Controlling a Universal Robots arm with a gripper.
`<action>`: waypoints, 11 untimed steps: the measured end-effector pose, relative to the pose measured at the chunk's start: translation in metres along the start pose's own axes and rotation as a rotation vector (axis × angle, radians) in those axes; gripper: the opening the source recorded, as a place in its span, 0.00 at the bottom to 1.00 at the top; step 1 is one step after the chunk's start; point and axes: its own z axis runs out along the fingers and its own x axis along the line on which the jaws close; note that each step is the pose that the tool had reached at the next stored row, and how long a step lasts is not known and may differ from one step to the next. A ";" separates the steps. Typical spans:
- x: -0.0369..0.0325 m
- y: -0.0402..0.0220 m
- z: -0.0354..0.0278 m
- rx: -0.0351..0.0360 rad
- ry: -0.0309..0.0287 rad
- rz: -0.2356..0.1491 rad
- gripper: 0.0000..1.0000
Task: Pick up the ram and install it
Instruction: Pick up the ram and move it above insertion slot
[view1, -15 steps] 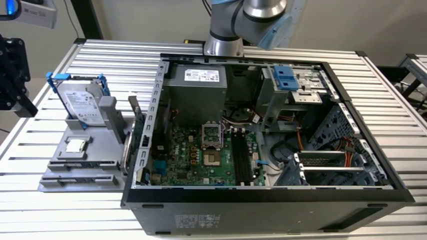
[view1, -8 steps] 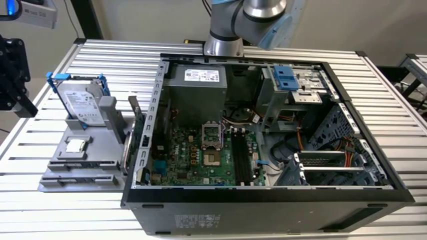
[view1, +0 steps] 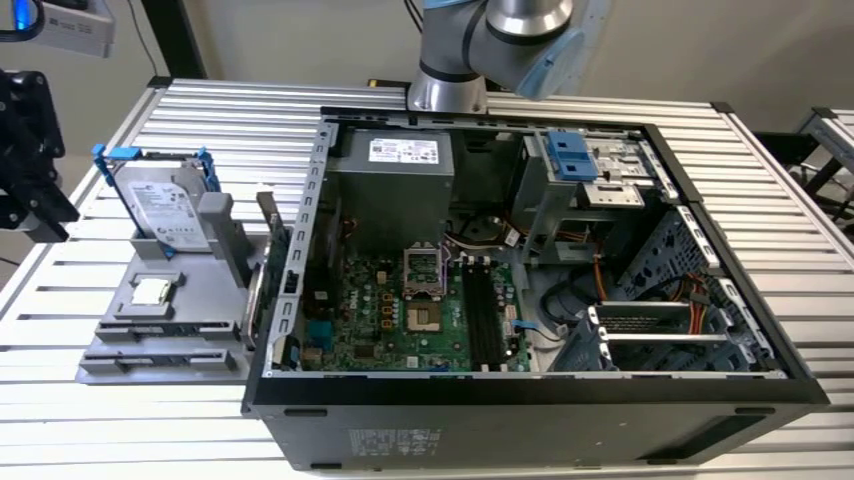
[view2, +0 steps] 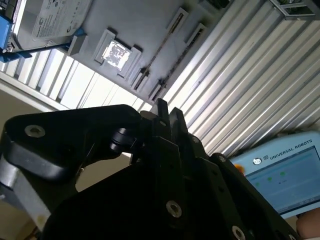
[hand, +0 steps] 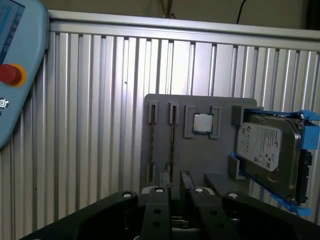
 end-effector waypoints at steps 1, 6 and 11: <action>0.0000 0.0000 0.0000 0.0000 0.0000 0.000 1.00; 0.0000 0.0000 0.0000 0.0000 0.0000 0.000 1.00; -0.0001 -0.0001 0.0003 0.0000 -0.0001 0.000 1.00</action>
